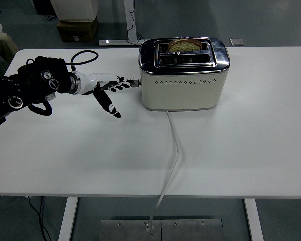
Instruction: Press down toaster
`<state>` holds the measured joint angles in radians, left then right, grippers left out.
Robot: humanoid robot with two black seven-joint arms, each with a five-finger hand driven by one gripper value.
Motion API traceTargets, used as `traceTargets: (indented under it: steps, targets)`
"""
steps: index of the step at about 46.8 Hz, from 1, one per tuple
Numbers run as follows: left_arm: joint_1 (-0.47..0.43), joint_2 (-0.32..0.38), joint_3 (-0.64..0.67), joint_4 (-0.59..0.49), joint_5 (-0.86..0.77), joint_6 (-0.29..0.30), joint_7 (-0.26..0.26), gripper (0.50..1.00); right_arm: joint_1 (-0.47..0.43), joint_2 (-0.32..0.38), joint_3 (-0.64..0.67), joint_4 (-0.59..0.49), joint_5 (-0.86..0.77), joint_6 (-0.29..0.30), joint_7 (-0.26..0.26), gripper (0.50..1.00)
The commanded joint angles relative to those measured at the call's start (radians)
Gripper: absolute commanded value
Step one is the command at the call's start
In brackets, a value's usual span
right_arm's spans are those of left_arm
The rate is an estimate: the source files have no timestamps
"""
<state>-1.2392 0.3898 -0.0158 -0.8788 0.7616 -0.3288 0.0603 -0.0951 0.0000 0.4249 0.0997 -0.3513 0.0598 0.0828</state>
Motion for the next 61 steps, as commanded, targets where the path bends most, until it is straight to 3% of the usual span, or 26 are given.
traceTargets:
  steps: [1,19,48,54,61]
  targets:
    - [0.003,0.000,-0.001,0.000,-0.001,0.001,-0.004,1.000,-0.002,0.000,0.000,0.000,0.000,0.000,0.000,0.998]
    - [0.024,-0.028,-0.001,0.030,-0.005,0.030,-0.011,1.000,-0.023,0.000,0.000,-0.003,0.000,0.000,0.000,0.998]
    - [0.060,-0.003,-0.010,0.046,-0.034,0.037,-0.013,1.000,-0.029,0.000,0.000,0.000,0.000,0.000,0.000,1.000]
    - [0.026,0.061,-0.013,0.044,-0.111,0.033,-0.013,1.000,-0.029,0.000,0.000,0.000,0.000,0.000,0.000,1.000]
    - [-0.088,0.129,-0.072,0.044,-0.257,0.020,-0.013,1.000,-0.028,0.000,0.000,0.000,0.000,0.000,0.000,1.000]
